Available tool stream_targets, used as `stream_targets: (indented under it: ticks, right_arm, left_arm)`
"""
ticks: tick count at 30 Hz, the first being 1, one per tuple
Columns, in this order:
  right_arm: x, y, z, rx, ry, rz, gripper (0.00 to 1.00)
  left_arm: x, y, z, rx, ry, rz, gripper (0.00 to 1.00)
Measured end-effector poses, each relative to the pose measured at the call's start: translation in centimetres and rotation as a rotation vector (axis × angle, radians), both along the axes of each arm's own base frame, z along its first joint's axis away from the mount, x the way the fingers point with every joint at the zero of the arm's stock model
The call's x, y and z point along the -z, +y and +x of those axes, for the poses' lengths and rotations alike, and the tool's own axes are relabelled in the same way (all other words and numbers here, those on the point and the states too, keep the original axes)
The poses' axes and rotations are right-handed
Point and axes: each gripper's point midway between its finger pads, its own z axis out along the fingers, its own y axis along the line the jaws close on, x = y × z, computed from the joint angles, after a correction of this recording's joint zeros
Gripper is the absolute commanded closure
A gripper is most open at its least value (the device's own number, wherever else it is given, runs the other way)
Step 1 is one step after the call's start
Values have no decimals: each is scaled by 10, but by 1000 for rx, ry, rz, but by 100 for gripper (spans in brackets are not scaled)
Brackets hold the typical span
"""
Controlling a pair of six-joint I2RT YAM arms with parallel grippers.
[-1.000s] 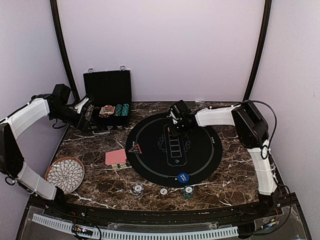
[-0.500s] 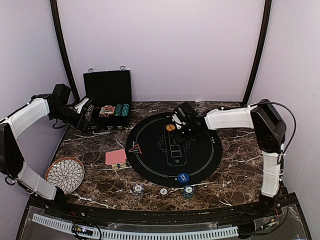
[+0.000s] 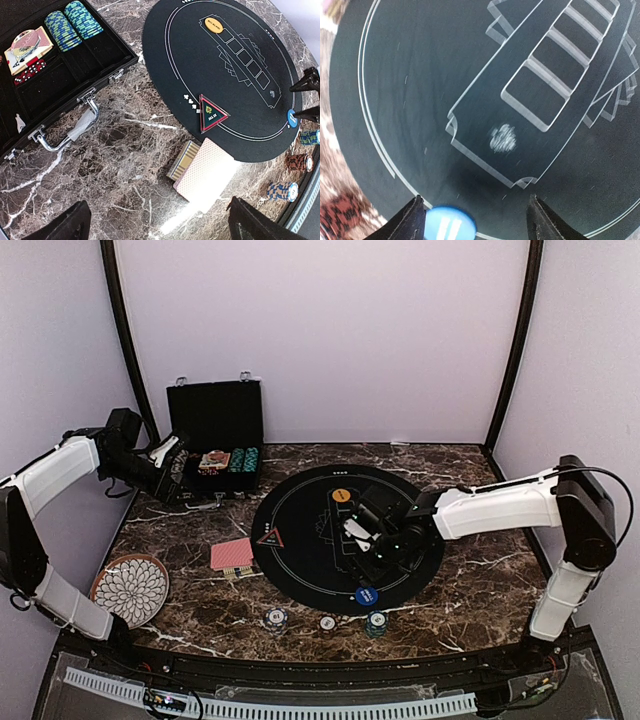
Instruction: Distribute texas hold em gaming equipment
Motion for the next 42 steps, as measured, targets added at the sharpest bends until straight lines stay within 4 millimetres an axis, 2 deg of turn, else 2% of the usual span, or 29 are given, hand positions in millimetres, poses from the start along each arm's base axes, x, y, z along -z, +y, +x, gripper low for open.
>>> stream_targets:
  ticks: [5, 12, 18, 21, 26, 33, 42]
  right_arm:
    - [4, 3, -18, -42, 21, -26, 30]
    - [15, 7, -31, -79, 42, -57, 31]
    - [25, 4, -39, -93, 39, -100, 32]
    - [33, -5, -42, -85, 48, -120, 34]
    - [32, -10, -42, -69, 31, -114, 37]
    - [32, -14, -38, -25, 15, -109, 51]
    - [31, -39, -21, 73, 1, -116, 51]
  left_arm:
    - [-1, 0, 0, 1, -4, 0, 1]
    - [-5, 0, -1, 5, -19, 1, 1]
    - [-7, -1, -2, 5, -24, 1, 1]
    - [-8, -1, -2, 5, -27, 1, 1]
    - [-11, 0, -3, 5, -35, 1, 1]
    - [-11, 0, -3, 5, -35, 1, 1]
    - [-11, 0, -3, 5, -38, 4, 1]
